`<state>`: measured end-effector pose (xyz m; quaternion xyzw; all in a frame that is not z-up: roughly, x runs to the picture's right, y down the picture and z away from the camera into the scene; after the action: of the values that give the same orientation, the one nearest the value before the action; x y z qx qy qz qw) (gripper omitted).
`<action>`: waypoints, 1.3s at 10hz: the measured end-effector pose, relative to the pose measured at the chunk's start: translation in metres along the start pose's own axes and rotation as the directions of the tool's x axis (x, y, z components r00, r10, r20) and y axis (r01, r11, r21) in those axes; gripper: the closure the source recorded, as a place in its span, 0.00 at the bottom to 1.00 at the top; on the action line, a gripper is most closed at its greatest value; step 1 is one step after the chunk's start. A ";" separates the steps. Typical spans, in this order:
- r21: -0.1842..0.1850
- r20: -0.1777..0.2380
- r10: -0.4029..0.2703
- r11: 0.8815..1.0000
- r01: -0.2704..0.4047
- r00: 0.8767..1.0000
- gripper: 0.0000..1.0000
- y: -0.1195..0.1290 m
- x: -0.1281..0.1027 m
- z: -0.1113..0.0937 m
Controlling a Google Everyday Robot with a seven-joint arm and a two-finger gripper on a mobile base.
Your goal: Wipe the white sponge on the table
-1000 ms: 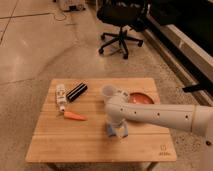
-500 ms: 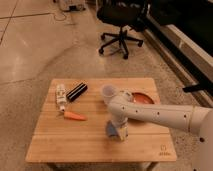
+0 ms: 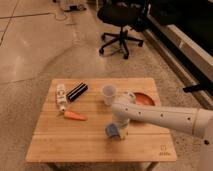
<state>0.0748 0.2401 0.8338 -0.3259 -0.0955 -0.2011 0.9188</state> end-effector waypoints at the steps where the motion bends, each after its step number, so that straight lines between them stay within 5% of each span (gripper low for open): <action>1: -0.001 0.000 0.001 1.000 -0.001 1.000 0.93 0.001 0.000 -0.001; 2: -0.001 0.000 -0.001 1.000 0.001 1.000 0.99 0.001 0.000 -0.001; 13: -0.011 -0.016 -0.062 0.998 0.062 0.998 1.00 -0.011 -0.042 -0.003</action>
<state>0.0328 0.2433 0.8246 -0.3259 -0.0971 -0.2328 0.9111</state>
